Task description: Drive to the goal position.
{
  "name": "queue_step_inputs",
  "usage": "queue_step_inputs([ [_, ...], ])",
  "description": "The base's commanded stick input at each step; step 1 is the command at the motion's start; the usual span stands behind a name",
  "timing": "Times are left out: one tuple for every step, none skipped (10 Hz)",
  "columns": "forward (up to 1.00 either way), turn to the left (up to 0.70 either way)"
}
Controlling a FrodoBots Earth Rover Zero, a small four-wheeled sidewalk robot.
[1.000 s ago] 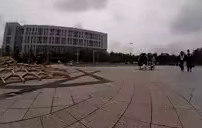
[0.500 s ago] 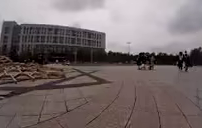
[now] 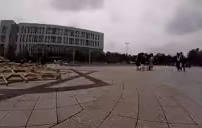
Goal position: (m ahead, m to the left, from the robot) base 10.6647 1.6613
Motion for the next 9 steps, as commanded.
queue_step_inputs([
  [0.53,-0.11],
  [0.53,-0.11],
  [0.53,-0.12],
  [0.53,-0.12],
  [0.53,-0.12],
  [0.53,-0.12],
  [0.53,-0.12],
  [0.53,-0.12],
  [0.53,-0.12],
])
